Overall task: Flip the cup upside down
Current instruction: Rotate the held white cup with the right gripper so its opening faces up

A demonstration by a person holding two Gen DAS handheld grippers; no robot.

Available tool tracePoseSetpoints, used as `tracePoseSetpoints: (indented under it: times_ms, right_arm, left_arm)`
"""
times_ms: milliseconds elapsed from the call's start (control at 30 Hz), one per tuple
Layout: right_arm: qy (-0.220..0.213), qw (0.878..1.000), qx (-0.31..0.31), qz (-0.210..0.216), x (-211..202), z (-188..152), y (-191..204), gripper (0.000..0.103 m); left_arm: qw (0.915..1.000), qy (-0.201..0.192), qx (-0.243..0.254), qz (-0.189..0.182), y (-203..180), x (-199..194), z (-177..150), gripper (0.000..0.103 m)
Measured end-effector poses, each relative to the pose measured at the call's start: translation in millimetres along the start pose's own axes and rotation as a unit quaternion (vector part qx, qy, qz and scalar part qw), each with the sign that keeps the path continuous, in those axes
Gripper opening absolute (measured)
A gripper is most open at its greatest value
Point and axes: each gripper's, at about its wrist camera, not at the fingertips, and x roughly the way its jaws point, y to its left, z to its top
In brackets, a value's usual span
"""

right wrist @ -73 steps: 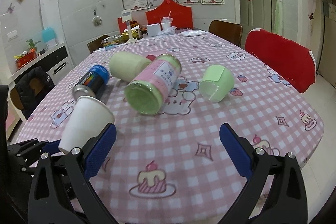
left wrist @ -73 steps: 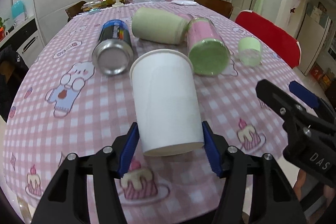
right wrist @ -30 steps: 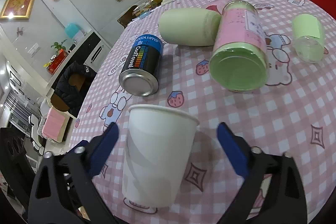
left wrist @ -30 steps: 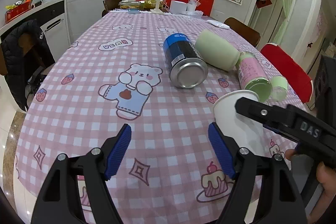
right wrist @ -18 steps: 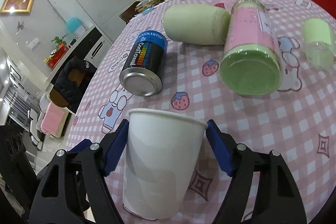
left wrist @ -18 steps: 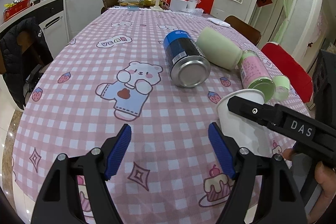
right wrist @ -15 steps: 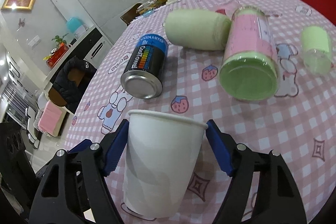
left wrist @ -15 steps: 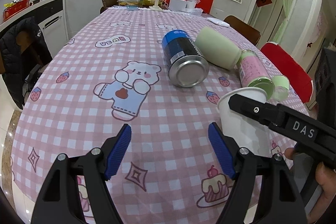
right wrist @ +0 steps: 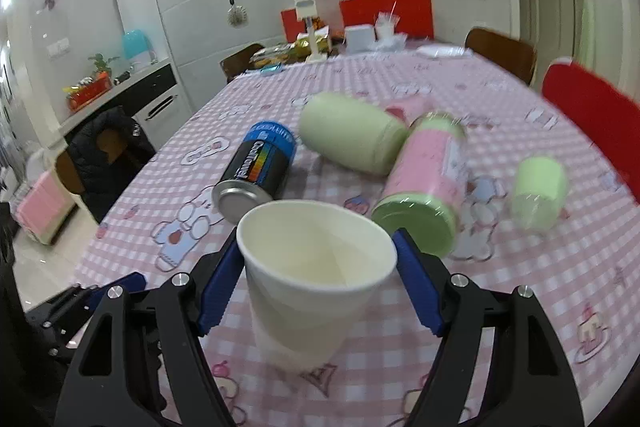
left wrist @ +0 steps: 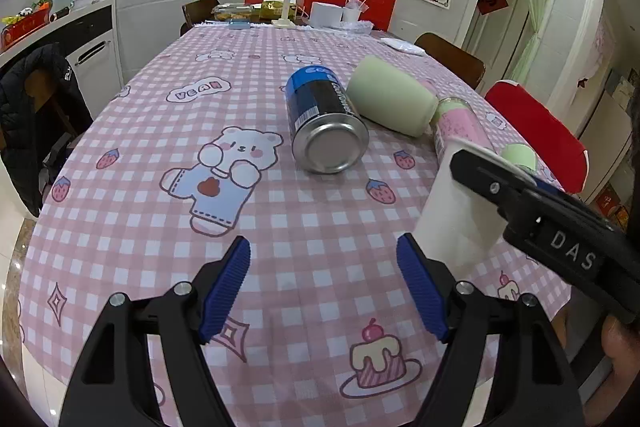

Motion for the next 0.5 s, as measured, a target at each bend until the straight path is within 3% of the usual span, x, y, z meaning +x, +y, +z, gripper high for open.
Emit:
tracePoseSetpoints:
  times_ms: [500]
  right_arm:
    - [-0.029, 0.997, -0.049, -0.052, -6.2, -4.8, 2.0, 0.071]
  left_arm:
    - [0.9998, -0.002, -0.008, 0.018, 1.0, -0.6, 0.5, 0.075]
